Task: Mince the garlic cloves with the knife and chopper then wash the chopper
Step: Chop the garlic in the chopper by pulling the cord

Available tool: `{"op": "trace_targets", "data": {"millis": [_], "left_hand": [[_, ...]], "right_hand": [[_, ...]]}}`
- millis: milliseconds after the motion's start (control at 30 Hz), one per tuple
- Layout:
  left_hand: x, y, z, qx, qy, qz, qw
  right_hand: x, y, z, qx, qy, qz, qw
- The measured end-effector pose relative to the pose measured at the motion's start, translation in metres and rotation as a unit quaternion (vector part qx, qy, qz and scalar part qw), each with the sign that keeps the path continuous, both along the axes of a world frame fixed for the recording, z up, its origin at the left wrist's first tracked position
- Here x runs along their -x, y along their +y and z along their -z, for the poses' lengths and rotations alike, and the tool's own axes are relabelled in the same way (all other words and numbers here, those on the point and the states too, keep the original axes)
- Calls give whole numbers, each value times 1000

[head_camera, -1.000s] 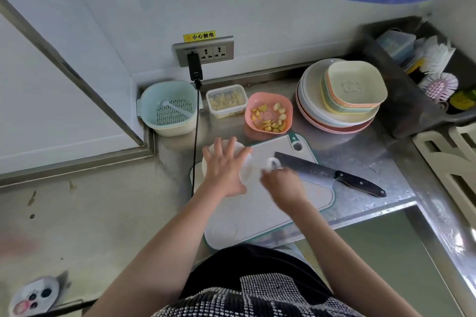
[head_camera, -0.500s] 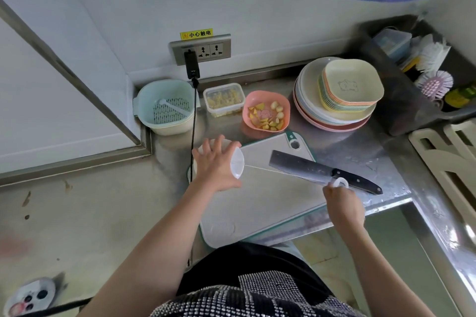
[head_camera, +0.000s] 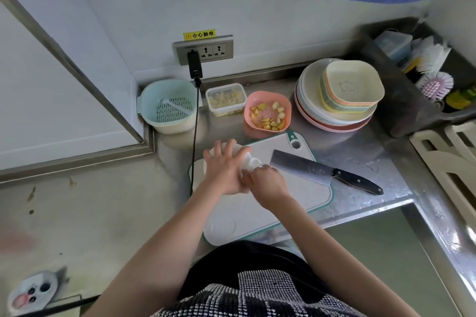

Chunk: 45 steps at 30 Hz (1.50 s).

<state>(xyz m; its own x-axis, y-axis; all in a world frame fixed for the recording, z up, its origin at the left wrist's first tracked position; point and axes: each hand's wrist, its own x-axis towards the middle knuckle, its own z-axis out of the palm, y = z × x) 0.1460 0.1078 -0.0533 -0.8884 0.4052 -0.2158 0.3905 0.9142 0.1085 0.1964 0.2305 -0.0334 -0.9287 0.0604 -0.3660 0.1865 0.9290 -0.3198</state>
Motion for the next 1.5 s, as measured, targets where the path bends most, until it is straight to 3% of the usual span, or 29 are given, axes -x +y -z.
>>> {"op": "trace_targets", "data": {"millis": [167,333,400,500,633,700,867,1100,1167,1267,1333,1433,1500], "left_hand": [[-1,0,0,-14,-18,-20,1000],[0,-1,1,-14,-10,-22,1000],[2,-2,1,-12,-5,-20,1000],[1,0,1,-10,-5,-18,1000],[1,-1,1,-14,-2,-23,1000],[0,-1,-1,-16,-2,-22,1000],[-1,0,-4,-19,-12,-7,1000],[0,-1,-3,-18,-12,0,1000],[-1,-1,-3,-18,-17,1,1000],[0,-1,-4,-16,-20,8,1000],[-1,-1,-4,-22,-9,7,1000],[-1,-2,-4,-22,-6,10,1000],[-1,-3,-3,-19,-18,10,1000]], "right_hand": [[-6,26,8,-58,-28,48,997],[-43,121,15,-132,-72,300,942],[-48,139,6,-132,-61,335,931],[-28,126,2,-153,-12,289,945],[-5,30,7,-80,-27,-2,996],[-1,10,9,-63,-26,-60,996],[-9,69,26,-114,-36,97,988],[-42,154,25,-145,-51,355,922],[-32,132,17,-154,-22,304,940],[-14,54,11,-128,35,68,989],[-9,7,1,-113,9,-80,990],[-1,-2,4,-146,37,-139,979],[1,19,14,-139,12,-74,987]]}}
